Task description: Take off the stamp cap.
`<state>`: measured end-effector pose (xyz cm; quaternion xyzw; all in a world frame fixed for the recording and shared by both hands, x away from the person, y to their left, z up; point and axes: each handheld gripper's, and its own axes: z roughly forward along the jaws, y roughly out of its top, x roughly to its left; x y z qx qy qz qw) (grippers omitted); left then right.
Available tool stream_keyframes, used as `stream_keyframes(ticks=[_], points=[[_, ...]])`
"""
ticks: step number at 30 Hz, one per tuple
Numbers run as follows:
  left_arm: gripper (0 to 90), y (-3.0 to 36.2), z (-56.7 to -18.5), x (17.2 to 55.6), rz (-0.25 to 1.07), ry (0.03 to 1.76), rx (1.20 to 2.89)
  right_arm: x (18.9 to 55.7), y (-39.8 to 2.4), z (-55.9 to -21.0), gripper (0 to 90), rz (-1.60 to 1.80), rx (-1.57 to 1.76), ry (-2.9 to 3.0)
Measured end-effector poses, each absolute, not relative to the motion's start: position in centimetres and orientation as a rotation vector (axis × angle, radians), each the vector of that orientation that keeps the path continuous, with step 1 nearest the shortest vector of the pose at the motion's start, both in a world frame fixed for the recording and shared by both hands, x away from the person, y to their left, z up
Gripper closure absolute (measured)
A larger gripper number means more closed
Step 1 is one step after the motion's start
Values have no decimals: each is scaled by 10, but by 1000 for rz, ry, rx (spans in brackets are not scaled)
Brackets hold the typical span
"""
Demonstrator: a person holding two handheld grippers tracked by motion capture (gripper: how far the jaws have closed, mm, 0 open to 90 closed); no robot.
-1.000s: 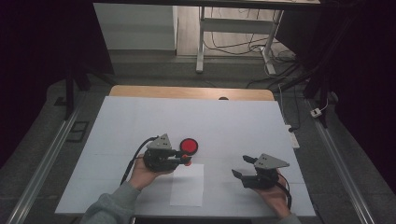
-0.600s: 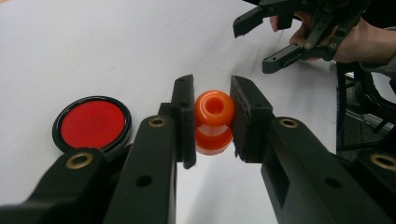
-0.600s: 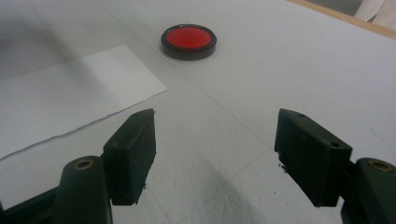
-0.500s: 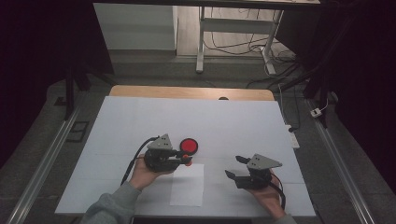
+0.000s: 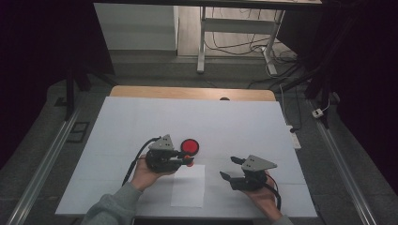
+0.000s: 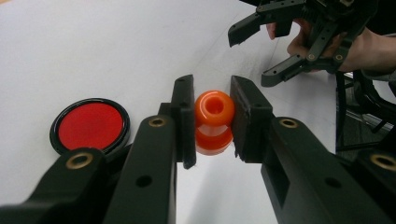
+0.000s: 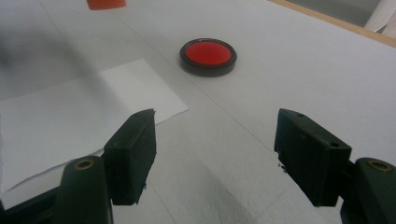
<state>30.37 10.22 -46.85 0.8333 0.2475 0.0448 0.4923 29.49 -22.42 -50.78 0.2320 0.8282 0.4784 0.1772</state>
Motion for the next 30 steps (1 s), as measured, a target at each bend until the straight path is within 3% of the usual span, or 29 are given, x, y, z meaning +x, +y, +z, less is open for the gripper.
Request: stream_keyframes(ticks=[30], points=[[724, 100, -469, 305, 104, 599, 2018, 292, -170, -508, 302, 1385, 514, 2432]])
